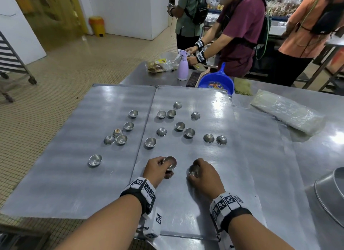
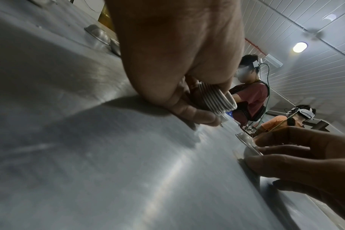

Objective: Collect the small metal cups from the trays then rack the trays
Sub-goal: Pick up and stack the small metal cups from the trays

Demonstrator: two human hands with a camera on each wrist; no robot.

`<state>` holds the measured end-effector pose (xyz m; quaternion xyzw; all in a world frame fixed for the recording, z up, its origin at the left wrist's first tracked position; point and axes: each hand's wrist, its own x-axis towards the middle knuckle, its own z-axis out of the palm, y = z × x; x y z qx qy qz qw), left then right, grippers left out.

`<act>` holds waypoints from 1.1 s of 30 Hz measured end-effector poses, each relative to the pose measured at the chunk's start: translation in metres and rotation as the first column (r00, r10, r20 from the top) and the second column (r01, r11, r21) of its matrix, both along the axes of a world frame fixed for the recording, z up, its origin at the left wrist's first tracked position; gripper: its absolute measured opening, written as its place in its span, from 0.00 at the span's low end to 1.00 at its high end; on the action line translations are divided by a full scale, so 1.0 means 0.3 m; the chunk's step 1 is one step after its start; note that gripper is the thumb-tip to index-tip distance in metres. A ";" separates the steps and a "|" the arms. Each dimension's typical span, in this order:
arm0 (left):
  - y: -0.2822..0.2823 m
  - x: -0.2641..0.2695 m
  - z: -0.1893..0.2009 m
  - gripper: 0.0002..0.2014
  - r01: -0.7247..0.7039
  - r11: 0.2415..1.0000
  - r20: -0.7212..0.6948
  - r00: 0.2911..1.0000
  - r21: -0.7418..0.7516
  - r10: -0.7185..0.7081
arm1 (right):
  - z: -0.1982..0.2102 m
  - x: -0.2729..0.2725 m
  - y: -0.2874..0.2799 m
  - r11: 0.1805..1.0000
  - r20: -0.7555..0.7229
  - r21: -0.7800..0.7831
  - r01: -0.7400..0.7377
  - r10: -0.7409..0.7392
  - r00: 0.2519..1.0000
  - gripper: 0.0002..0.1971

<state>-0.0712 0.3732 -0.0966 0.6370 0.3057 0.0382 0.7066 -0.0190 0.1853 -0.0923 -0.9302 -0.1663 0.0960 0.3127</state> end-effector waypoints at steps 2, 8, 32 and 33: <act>-0.004 0.001 0.005 0.05 -0.007 1.000 -0.005 1.000 -0.001 0.007 | -0.008 0.005 -0.006 0.999 -0.004 -0.048 -0.002 0.002 1.000 0.21; -0.010 0.017 0.031 0.04 -0.013 0.998 -0.066 0.998 -0.058 0.009 | 0.032 0.005 -0.009 0.989 -0.062 -0.144 -0.028 0.019 0.998 0.11; 0.160 -0.012 0.084 0.11 -0.073 0.924 -0.070 0.996 -0.377 0.051 | 0.141 -0.052 0.339 0.986 -0.014 0.098 -0.136 0.138 0.990 0.37; 0.191 -0.022 0.080 0.09 -0.084 0.923 -0.065 0.996 -0.375 0.065 | 0.140 -0.057 0.361 0.983 -0.021 0.114 -0.141 0.145 0.989 0.38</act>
